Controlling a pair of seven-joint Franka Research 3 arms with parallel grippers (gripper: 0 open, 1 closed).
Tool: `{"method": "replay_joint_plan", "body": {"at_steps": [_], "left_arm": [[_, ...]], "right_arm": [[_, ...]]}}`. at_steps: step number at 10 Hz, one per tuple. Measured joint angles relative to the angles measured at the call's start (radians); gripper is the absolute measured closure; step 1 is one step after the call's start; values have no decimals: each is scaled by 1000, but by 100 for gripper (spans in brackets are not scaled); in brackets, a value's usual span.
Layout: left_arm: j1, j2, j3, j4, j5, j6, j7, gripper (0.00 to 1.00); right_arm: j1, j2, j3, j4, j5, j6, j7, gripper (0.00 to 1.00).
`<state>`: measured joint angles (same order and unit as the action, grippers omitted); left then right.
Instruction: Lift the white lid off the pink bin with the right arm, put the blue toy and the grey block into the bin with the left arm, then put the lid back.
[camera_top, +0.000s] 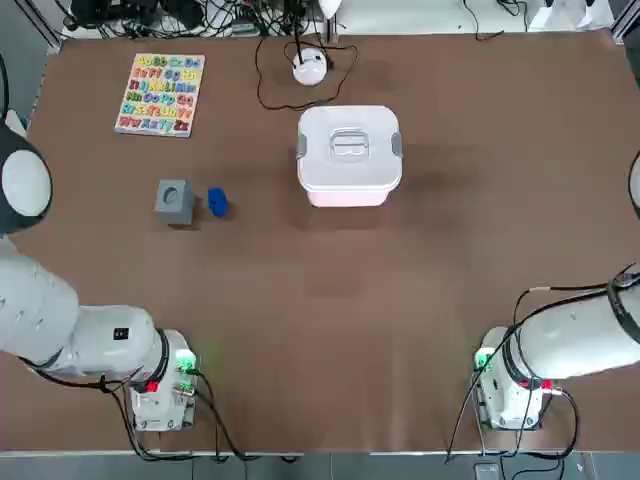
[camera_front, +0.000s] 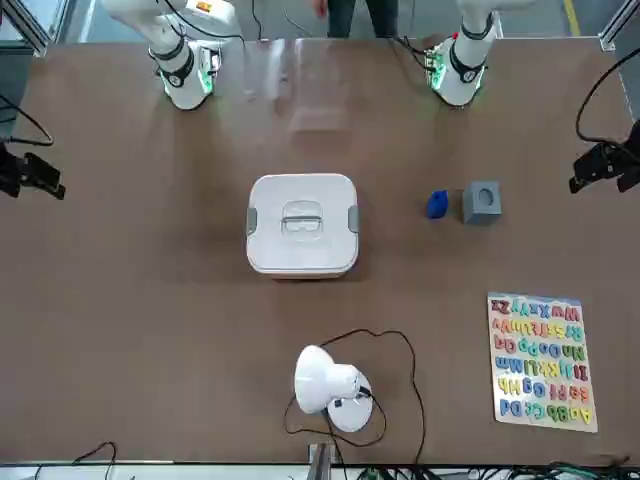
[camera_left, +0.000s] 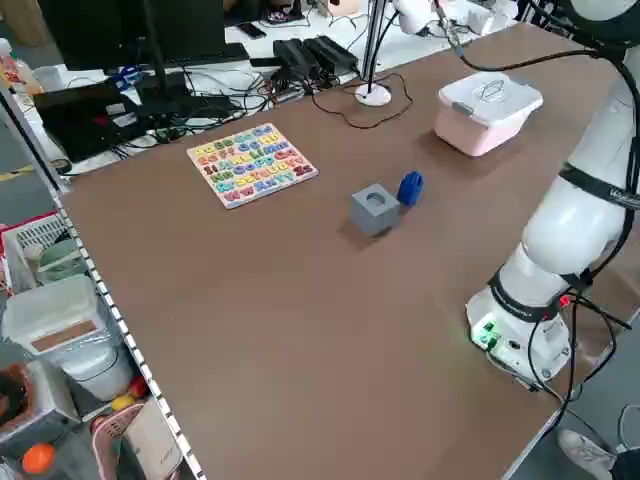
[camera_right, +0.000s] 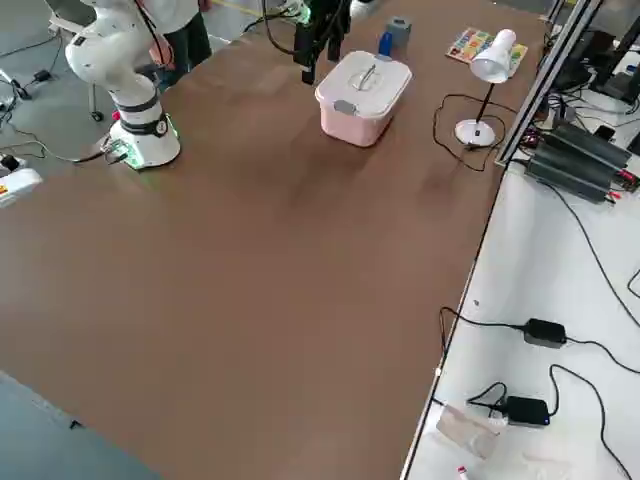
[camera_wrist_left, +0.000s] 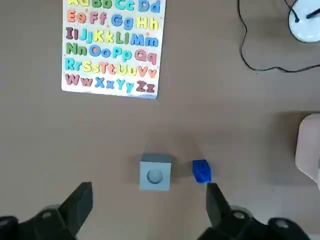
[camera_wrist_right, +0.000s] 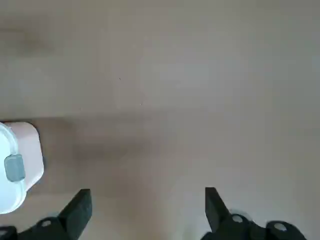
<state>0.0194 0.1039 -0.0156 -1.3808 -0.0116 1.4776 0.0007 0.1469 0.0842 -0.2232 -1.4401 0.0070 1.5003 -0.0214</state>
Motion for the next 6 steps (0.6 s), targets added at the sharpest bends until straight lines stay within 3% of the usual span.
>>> {"method": "replay_joint_plan", "body": {"at_steps": [4, 6], "left_arm": [[-6, 3, -13, -9, 0, -14, -2, 0], [-5, 18, -13, -26, 0, -22, -44, 0]], "right_arm": [[1, 0, 1, 0, 0, 0, 23, 0], [13, 2, 6, -1, 10, 6, 200, 0]]}}
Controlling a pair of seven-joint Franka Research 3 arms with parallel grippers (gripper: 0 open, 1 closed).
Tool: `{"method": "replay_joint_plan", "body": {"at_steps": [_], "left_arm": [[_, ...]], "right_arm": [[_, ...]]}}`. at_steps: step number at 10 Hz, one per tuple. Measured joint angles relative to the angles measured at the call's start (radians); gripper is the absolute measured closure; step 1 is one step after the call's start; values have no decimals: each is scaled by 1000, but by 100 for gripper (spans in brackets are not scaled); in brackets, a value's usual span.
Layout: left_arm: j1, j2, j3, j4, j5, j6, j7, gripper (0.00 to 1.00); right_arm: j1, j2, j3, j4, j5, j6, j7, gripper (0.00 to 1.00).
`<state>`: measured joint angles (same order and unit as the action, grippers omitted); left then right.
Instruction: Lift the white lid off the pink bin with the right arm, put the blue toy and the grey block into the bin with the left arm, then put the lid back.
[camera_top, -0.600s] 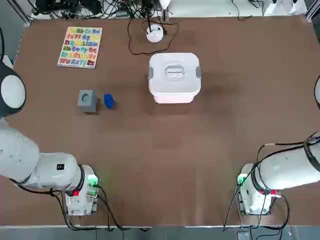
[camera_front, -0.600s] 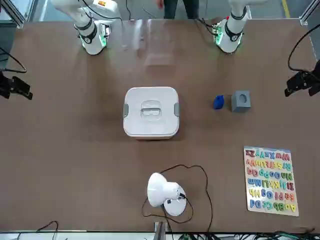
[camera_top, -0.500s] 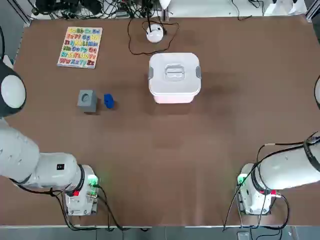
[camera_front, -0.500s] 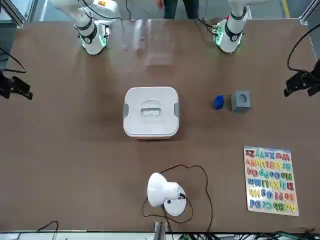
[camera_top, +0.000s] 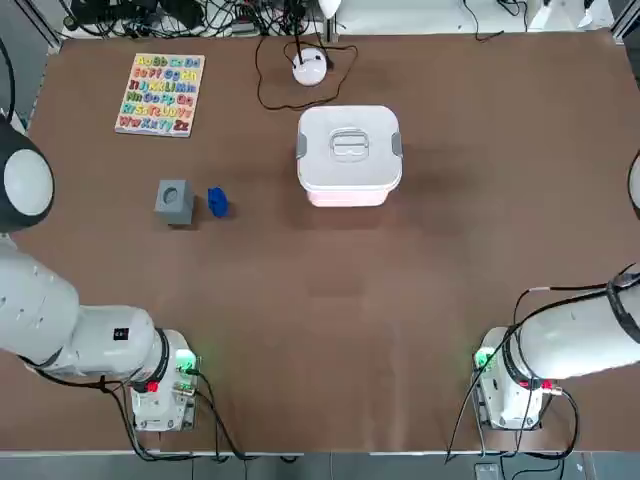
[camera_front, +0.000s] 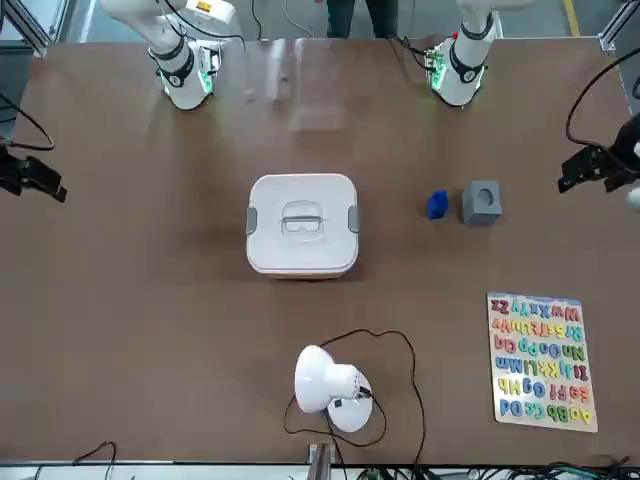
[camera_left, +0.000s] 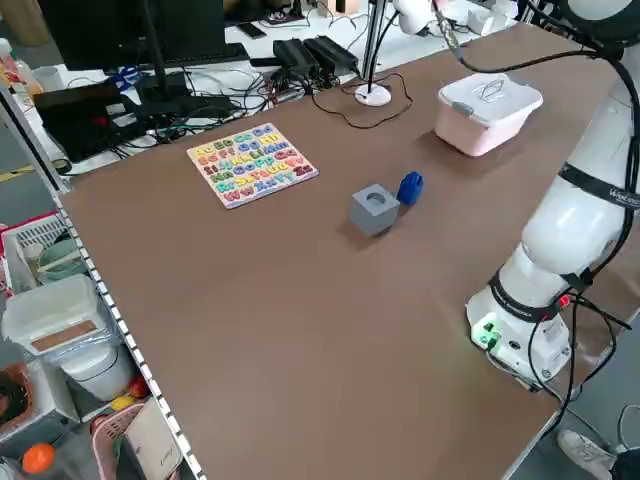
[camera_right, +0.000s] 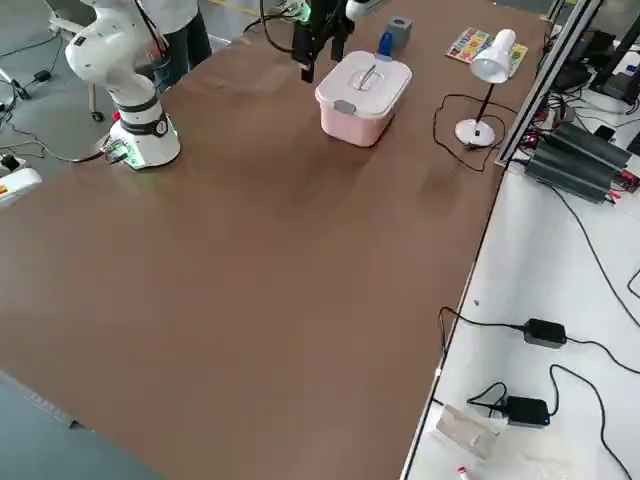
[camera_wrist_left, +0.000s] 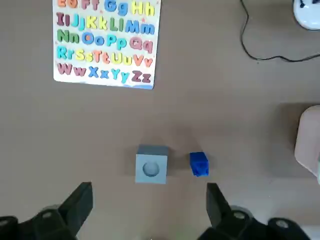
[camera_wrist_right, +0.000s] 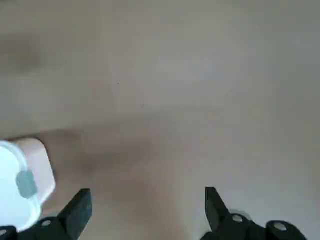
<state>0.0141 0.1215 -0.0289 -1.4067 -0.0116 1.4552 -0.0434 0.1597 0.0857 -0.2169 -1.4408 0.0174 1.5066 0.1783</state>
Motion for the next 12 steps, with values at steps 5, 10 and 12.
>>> {"method": "replay_joint_plan", "body": {"at_steps": [5, 10, 12], "left_arm": [[-22, 0, -51, -261, -3, 204, -174, 0], [-25, -194, -194, -872, -3, 647, -279, 0], [-25, -211, -212, -1024, -3, 795, -313, 2]], "right_arm": [[241, 56, 13, -13, 42, 51, 823, 0], [373, 191, 13, -37, 105, 186, 1513, 0], [449, 243, 14, -52, 106, 237, 1676, 0]]}}
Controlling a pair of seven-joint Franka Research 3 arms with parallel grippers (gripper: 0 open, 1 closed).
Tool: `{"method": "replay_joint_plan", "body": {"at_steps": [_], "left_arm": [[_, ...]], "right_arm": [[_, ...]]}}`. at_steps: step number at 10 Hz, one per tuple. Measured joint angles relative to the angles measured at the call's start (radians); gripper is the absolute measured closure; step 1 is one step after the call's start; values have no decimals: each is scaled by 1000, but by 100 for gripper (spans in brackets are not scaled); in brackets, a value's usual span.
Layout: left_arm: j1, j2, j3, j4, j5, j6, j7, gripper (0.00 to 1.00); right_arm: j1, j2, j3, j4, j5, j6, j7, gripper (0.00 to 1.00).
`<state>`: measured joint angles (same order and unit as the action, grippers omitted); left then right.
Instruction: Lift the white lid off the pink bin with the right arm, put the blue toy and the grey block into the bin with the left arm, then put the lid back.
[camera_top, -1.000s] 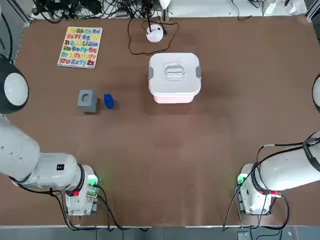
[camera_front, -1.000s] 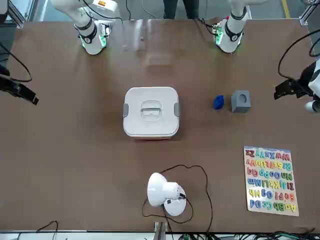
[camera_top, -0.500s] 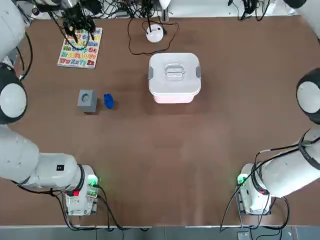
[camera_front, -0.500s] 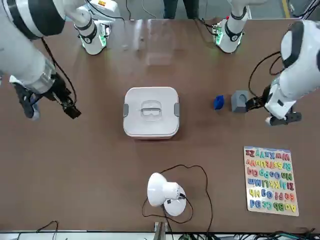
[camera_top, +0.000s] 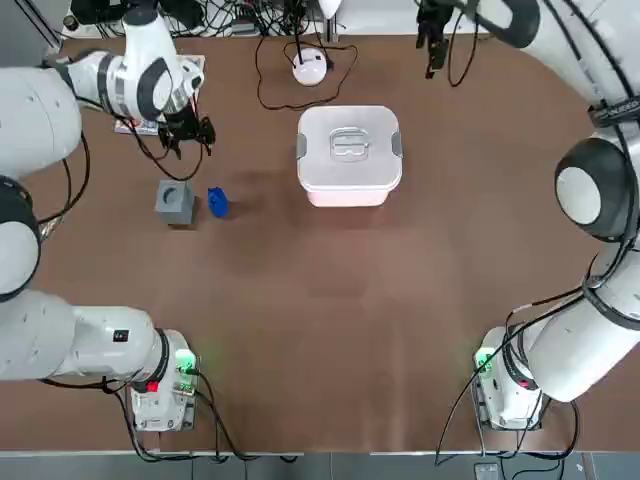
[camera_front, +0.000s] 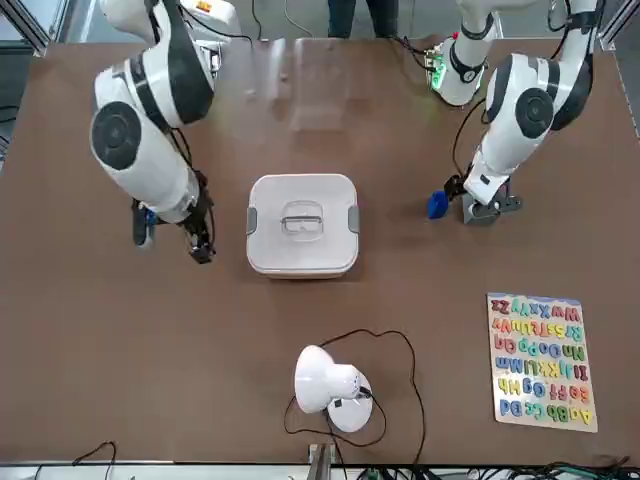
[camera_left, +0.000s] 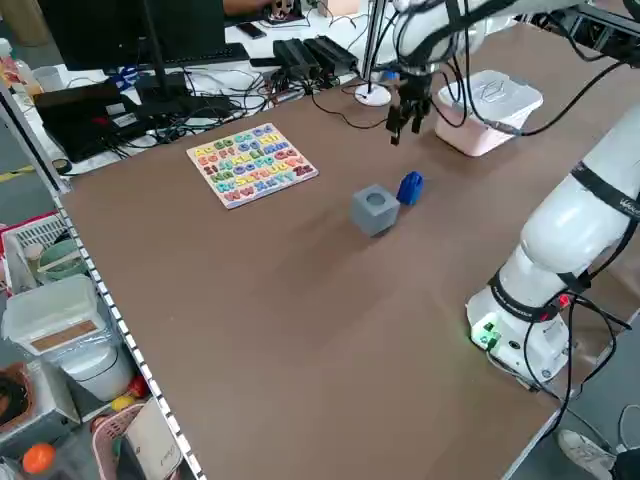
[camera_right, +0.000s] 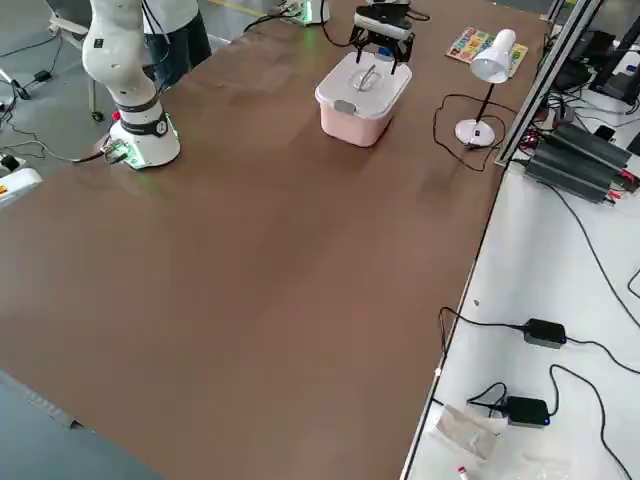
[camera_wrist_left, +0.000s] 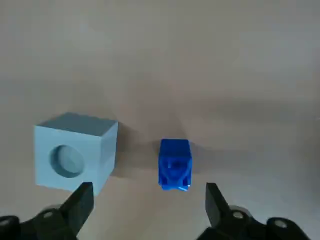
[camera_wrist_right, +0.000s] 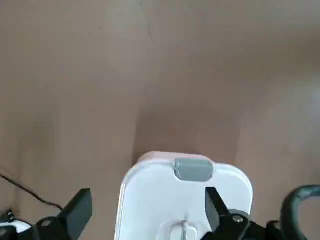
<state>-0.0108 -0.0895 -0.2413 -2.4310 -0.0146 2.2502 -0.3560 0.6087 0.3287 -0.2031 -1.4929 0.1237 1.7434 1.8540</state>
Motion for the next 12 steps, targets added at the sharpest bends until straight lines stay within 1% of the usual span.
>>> {"method": "replay_joint_plan", "body": {"at_steps": [2, 3, 6, 8, 10, 11, 12], "left_arm": [[0, 9, -3, -120, 0, 157, -3, 2], [0, 24, -9, -154, 0, 206, -8, 3], [-2, 135, -71, -171, 0, 340, -77, 5], [-2, 205, -76, -173, 0, 393, -78, 7], [-1, 225, -77, -172, 0, 406, -78, 10], [1, 224, -77, -172, 0, 407, -78, 17], [1, 224, -77, -172, 0, 407, -78, 32]], "right_arm": [[68, 33, 0, -1, 2, 27, 124, 0], [100, 49, 0, -4, 4, 30, 161, 0], [180, 118, 0, -9, 10, 95, 240, 0], [198, 141, 0, -9, 42, 125, 253, 0], [215, 155, 0, -26, 58, 166, 253, 0], [233, 160, 1, -49, 64, 202, 253, 0], [252, 164, 1, -71, 67, 232, 255, 1]]}}
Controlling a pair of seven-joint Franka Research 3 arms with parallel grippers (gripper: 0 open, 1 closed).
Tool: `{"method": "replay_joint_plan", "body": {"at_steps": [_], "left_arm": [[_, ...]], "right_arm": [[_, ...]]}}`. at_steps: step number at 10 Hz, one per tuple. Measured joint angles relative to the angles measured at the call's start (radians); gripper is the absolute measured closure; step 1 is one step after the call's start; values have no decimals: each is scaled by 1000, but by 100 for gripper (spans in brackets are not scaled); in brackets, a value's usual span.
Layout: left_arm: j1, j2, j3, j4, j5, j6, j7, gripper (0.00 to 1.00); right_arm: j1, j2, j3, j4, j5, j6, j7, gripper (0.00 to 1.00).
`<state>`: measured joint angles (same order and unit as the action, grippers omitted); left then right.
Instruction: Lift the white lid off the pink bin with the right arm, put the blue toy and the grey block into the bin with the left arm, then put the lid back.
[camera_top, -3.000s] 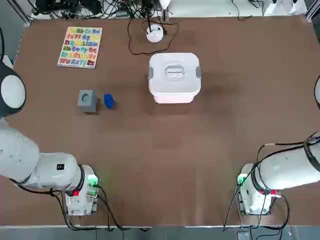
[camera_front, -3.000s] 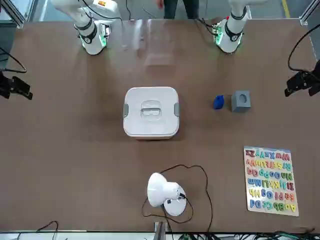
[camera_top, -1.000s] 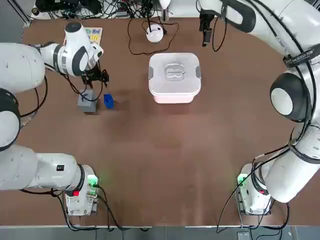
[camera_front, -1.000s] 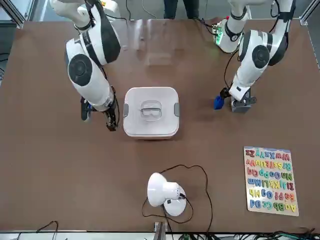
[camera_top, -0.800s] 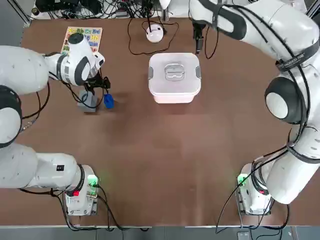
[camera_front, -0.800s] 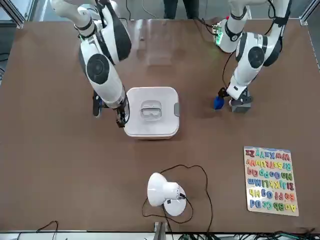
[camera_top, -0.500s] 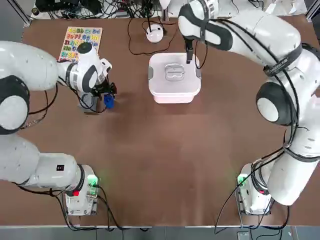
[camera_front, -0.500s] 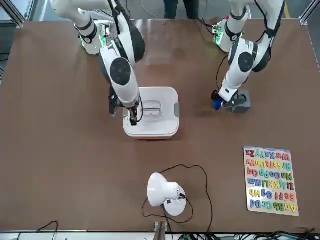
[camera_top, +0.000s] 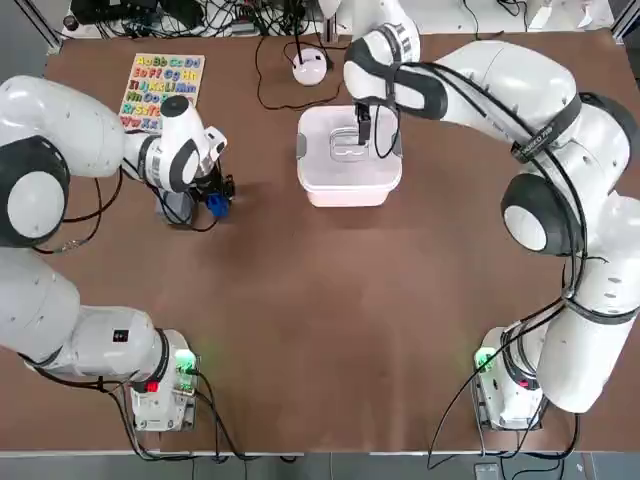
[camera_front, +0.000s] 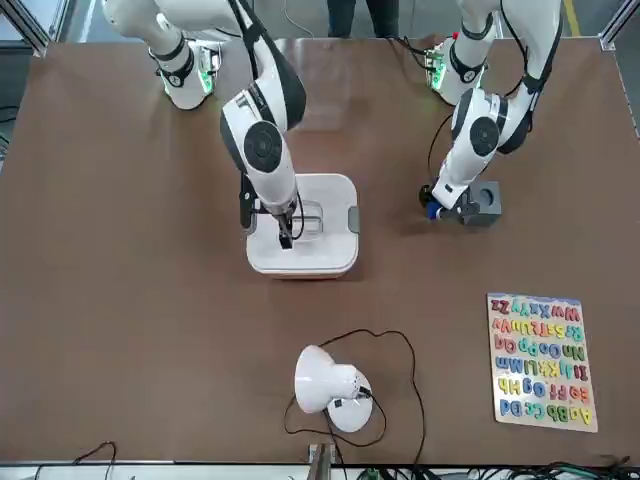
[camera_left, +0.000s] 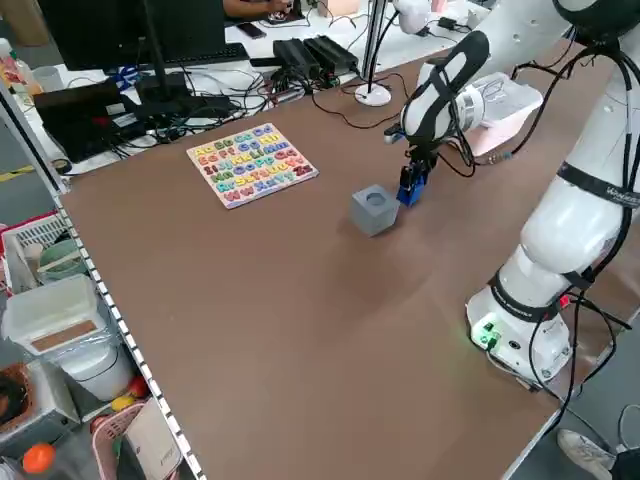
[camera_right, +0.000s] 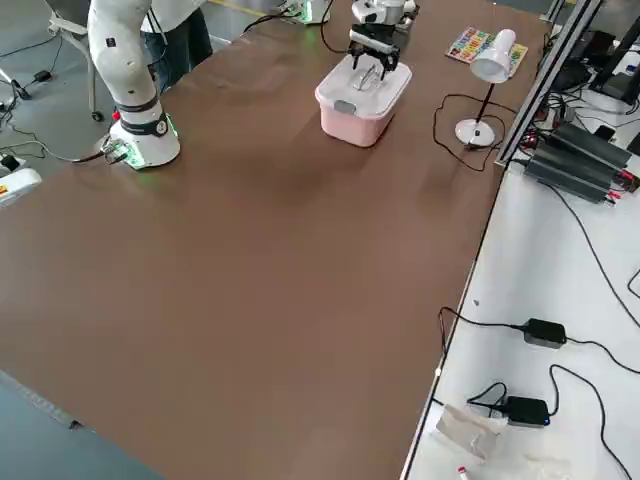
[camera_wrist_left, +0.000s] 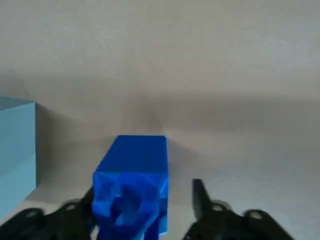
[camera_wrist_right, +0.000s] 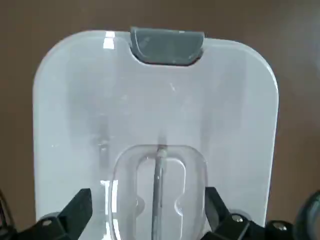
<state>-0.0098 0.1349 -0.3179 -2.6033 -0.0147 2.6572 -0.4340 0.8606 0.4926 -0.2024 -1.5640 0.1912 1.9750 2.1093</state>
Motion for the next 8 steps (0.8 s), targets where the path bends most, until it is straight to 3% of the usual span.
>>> {"method": "replay_joint_plan", "body": {"at_steps": [1, 4, 5, 7, 8], "left_arm": [[0, 0, 0, 0, 3, 0, 2, 44], [0, -1, 0, 3, 7, -2, 2, 49], [1, -6, 0, 9, 7, -16, 2, 49], [4, -49, 0, 61, 7, -140, 2, 49], [4, -79, 0, 108, 7, -234, -2, 49]], "right_arm": [[13, 3, 0, -11, 1, 18, 2, 2], [18, 4, -3, -15, 10, 24, 9, 12], [18, 4, -6, -15, 22, 25, 15, 30], [18, 4, -6, -15, 29, 39, 21, 46], [19, 4, -6, -16, 33, 47, 23, 62]]}}
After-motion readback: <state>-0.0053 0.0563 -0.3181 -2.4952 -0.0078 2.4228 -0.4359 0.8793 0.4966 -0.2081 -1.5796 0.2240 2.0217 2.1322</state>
